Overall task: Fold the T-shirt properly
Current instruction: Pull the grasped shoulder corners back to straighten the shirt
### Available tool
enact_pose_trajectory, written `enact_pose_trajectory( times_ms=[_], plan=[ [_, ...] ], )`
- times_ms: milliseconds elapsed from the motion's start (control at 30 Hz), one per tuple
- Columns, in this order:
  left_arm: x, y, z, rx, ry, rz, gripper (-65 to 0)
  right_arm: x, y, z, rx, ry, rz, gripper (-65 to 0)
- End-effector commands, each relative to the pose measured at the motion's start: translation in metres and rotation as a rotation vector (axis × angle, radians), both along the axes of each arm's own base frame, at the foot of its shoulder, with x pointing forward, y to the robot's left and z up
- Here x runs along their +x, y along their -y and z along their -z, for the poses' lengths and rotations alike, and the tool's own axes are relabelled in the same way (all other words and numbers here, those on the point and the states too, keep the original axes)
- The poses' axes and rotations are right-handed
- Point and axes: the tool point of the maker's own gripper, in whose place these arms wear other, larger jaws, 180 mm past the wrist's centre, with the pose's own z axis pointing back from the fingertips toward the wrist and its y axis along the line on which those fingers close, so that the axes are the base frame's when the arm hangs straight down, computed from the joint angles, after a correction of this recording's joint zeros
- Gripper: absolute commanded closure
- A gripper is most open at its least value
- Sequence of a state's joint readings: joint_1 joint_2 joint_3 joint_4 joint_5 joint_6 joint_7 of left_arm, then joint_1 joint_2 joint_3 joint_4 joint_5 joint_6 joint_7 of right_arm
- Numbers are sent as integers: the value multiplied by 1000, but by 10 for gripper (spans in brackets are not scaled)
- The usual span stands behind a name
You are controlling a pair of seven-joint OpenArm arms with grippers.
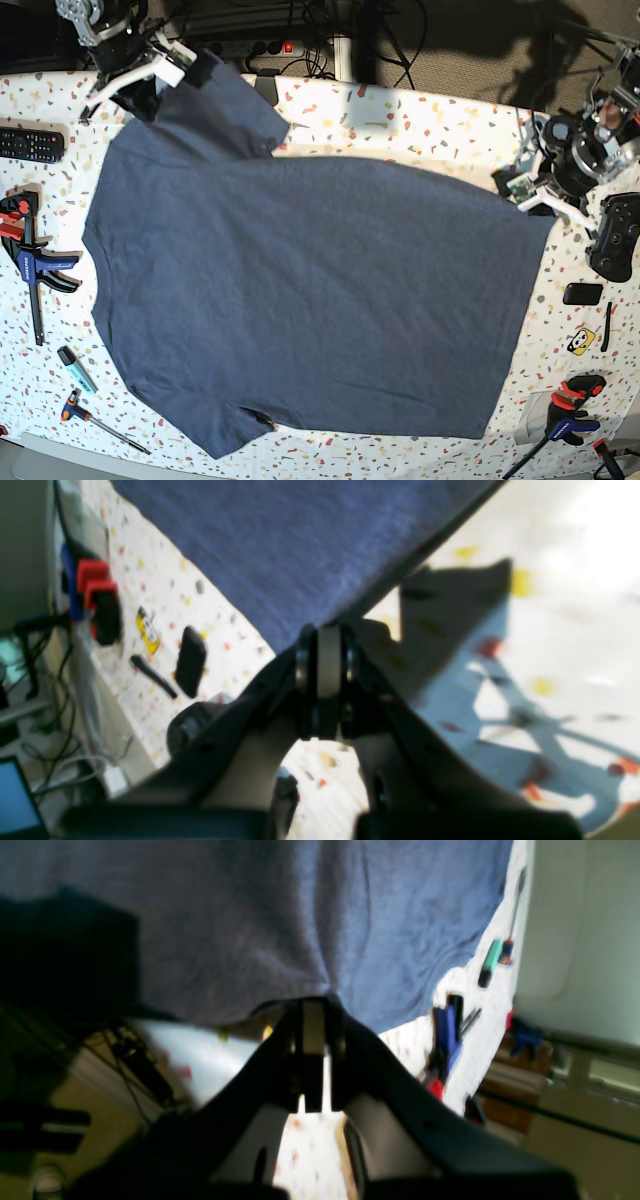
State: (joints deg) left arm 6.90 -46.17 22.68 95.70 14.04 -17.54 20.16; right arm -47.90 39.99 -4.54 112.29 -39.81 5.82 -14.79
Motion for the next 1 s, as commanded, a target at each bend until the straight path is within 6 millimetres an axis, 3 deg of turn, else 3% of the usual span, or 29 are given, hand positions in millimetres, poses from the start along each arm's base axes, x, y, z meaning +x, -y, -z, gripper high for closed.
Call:
enact_pose_trajectory(
  times_ms=[0,333,567,767,967],
  plan=[
    [4,-8,-11,22,43,-10,0,2,0,-11,1,32,-13,0],
    [-47,-19,11,54,30,-109,0,-46,1,-7,0,-80,13,0],
    [-87,-18,29,84,-3,-110,0,-53,-2,-4,17,-92,40,0],
    [-68,-15,9,77,114,-128,0,-39,0,-9,18,-46,50,0],
    [-39,-10,-15,65,193,-141,0,-5,6,-23,46,46,84,0]
  ],
)
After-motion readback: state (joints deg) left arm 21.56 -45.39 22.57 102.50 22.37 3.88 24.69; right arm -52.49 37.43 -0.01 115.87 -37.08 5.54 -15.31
